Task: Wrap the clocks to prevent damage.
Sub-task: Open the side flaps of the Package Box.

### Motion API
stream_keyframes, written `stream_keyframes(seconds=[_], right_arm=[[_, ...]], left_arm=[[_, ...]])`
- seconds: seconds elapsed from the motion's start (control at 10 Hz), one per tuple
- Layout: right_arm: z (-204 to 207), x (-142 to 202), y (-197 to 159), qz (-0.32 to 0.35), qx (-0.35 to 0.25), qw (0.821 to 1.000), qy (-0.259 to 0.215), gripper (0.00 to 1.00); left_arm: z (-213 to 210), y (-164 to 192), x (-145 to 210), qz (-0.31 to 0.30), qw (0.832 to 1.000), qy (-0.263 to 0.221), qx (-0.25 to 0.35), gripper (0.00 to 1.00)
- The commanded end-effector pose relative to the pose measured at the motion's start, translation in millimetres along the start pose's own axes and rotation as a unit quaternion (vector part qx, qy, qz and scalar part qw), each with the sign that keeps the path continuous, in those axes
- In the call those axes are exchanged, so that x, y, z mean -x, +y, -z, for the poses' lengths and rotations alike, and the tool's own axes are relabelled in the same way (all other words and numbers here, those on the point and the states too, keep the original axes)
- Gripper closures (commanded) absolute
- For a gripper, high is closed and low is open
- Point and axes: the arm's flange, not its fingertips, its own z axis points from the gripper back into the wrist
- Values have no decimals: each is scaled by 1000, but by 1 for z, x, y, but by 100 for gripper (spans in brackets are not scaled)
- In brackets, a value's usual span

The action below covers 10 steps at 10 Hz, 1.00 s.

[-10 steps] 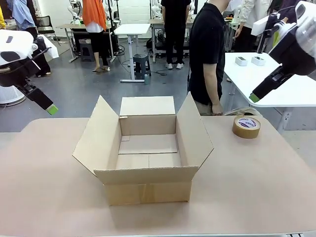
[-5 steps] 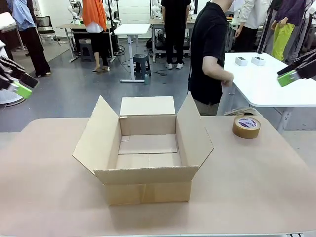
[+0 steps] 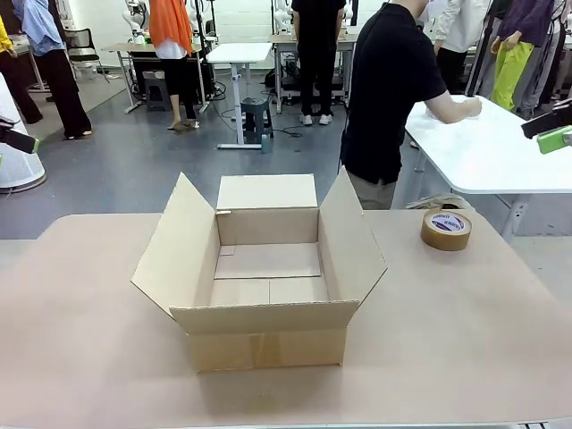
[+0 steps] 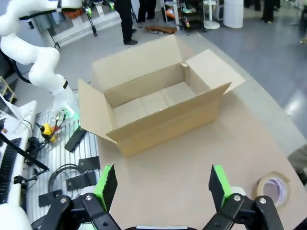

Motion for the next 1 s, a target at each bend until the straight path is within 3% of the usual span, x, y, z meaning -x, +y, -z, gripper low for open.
stream_keyframes(seconds=[0.0, 0.1, 0.2, 0.9], right_arm=[[3, 9, -5, -22, -14, 1000, -15, 0], [3, 6, -4, -6, 18, 1000, -16, 0], [0, 8, -4, -8, -5, 1000, -9, 0], [0, 8, -4, -8, -5, 1000, -9, 0]], left_arm=[[0, 0, -1, 14, 1000, -14, -23, 0], [0, -2, -6, 6, 998, -22, -60, 0], [-3, 3, 5, 0, 1000, -9, -10, 0], [-3, 3, 5, 0, 1000, -9, -10, 0]])
